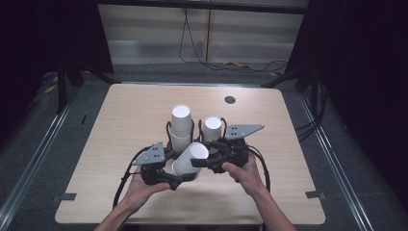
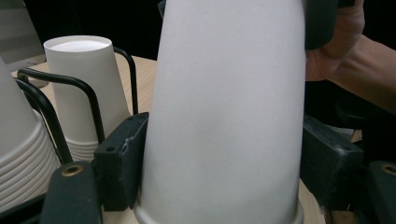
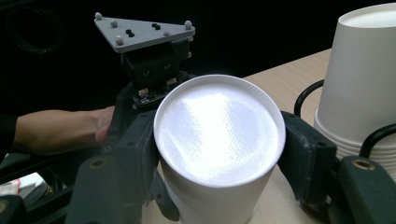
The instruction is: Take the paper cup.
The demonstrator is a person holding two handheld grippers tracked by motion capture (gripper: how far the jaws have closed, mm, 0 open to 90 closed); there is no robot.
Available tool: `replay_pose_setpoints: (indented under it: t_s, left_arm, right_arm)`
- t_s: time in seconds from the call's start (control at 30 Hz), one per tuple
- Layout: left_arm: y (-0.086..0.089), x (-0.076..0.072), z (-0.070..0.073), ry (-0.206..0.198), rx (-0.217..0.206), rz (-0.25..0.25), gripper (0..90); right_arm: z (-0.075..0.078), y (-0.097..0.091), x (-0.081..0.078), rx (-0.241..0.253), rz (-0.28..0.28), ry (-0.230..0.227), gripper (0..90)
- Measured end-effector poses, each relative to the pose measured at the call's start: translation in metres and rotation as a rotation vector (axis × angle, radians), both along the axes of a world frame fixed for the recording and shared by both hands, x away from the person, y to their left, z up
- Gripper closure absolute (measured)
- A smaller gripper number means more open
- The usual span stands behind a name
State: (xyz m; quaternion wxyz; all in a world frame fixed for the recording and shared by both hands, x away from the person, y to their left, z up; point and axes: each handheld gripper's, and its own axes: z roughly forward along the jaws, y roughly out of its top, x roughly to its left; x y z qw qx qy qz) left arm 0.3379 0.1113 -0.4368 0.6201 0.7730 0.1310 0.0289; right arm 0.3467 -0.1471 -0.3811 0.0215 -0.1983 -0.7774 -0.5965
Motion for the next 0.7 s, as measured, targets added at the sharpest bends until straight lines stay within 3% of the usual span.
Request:
replay_pose_setpoints:
  t_s: [0.33, 0.47, 0.7]
  left_arm:
    - [0.0024, -0.0016, 0.0008, -0.022, 0.018, 0.0, 27.6]
    - [0.0046, -0.0008, 0.0002, -0.01, 0.019, 0.005, 27.6]
    - [0.0103, 0.0023, -0.002, 0.011, 0.042, 0.0, 27.6]
  right_arm:
    - [-0.0006, 0.0019, 0.0003, -0.013, 0.015, -0.005, 30.6]
    - [-0.0017, 0.0033, 0.0011, -0.034, -0.006, -0.004, 21.2]
    - [-0.0028, 0.0036, 0.0036, -0.04, -0.003, 0.002, 17.3]
